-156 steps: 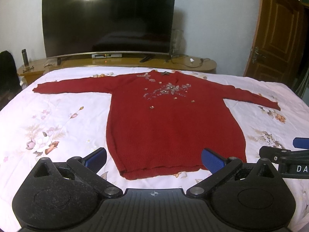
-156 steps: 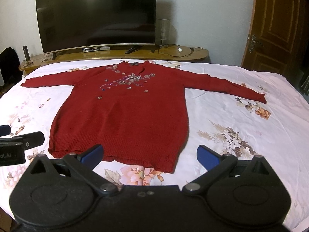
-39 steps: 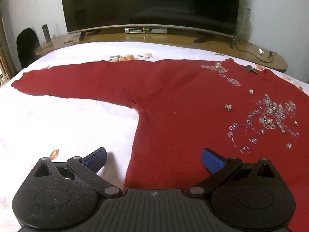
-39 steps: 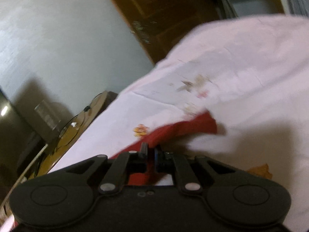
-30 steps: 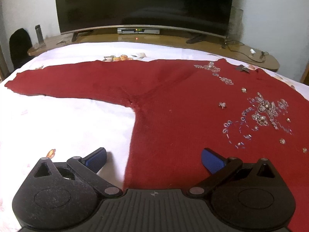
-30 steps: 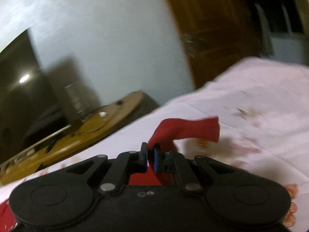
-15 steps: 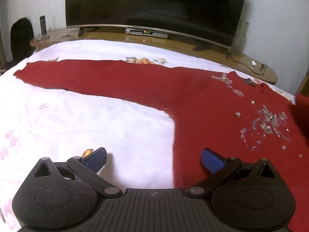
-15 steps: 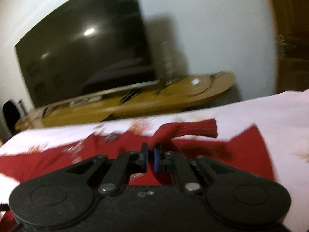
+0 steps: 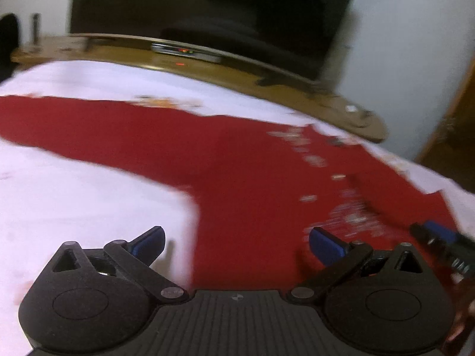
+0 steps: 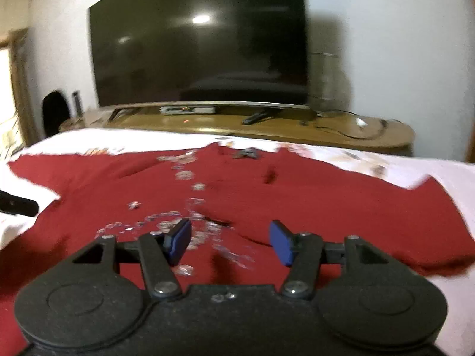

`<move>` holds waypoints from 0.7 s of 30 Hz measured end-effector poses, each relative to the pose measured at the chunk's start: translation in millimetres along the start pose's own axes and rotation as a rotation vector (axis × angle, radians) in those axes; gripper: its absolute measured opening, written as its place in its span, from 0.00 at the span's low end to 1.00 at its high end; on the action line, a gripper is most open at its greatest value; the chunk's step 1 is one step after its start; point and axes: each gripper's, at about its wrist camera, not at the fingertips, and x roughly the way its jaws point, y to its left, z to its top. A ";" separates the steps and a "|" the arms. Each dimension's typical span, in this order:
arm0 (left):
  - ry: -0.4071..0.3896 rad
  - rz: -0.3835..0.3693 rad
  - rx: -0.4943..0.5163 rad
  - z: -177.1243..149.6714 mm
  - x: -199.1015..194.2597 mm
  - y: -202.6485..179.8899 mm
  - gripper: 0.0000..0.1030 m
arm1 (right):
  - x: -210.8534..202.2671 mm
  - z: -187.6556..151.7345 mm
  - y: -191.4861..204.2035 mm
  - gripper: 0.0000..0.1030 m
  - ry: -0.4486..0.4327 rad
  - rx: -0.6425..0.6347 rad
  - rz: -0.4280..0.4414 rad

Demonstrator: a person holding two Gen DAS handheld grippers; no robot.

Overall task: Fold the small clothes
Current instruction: 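Carry the sleeve across the sweater body with the right tool while the left tool pins the body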

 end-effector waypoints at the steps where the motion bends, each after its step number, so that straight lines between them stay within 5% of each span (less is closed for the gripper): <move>1: -0.001 -0.055 -0.002 3.9 8.1 -13.9 1.00 | -7.1 -1.2 -7.5 0.54 -0.005 0.021 -0.015; 5: 0.039 -0.251 -0.041 18.3 45.5 -60.2 0.95 | -33.5 -8.3 -39.1 0.54 -0.019 0.123 -0.074; 7: 0.106 -0.283 -0.044 23.0 72.4 -84.3 0.60 | -42.9 -12.2 -51.8 0.54 -0.024 0.154 -0.097; 16: 0.219 -0.359 -0.177 33.7 135.1 -107.8 0.57 | -69.6 -34.4 -90.4 0.54 -0.038 0.251 -0.135; 20: 0.222 -0.359 -0.106 31.6 149.2 -131.1 0.54 | -70.0 -41.2 -107.5 0.54 -0.034 0.308 -0.151; 21: 0.219 -0.359 -0.088 32.2 150.0 -133.9 0.36 | -70.4 -42.5 -110.3 0.54 -0.032 0.320 -0.155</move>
